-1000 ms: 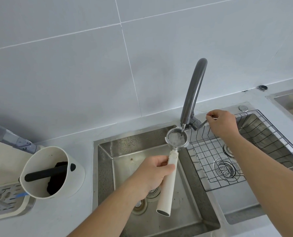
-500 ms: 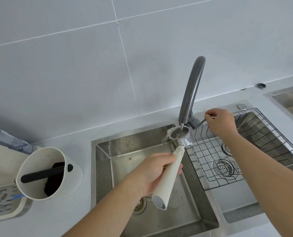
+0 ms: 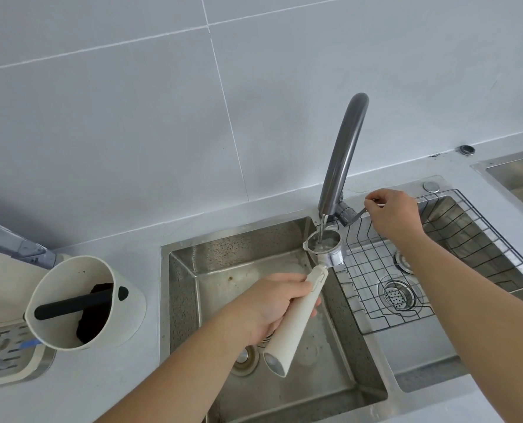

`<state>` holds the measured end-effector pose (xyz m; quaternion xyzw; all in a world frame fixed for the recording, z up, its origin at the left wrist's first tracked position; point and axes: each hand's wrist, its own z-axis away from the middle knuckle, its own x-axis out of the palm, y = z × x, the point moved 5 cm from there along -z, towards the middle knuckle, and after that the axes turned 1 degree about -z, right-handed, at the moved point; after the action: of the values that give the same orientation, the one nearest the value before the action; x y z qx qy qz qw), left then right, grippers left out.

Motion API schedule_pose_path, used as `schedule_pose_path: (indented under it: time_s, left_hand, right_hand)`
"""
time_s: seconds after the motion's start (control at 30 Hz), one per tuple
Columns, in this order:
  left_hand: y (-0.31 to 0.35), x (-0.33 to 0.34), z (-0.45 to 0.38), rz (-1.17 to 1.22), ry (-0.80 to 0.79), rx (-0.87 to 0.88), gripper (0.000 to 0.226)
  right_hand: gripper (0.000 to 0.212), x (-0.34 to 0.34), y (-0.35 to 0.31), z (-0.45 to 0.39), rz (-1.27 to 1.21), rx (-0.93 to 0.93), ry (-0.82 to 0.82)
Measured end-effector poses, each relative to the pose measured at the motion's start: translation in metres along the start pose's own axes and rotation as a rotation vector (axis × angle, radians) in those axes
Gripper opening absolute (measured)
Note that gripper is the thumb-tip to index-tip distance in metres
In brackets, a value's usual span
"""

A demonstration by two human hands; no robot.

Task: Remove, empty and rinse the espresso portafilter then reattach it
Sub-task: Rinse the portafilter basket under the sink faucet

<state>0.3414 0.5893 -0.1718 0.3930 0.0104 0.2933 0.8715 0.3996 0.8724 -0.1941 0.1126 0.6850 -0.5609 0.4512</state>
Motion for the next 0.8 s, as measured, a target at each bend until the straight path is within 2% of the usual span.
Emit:
schedule_pose_path:
  time_s: [0.27,0.5,0.67,0.8]
  left_hand:
    - [-0.003,0.003,-0.009,-0.133,0.019,0.100,0.021]
    - [-0.004,0.005,-0.013,-0.070,-0.019,0.120,0.025]
    - [-0.001,-0.002,-0.020,-0.113,0.055,0.196,0.025]
    - [-0.001,-0.015,-0.021,-0.207,0.186,0.236,0.027]
  right_hand:
    - [0.022,-0.001,0.000,-0.001,0.009,-0.007,0.007]
    - [0.021,0.000,0.001,-0.001,0.008,-0.007,0.006]
    - [0.021,0.000,0.001,-0.001,0.006,-0.010,0.011]
    - [0.021,0.000,0.000,-0.001,0.005,-0.015,0.011]
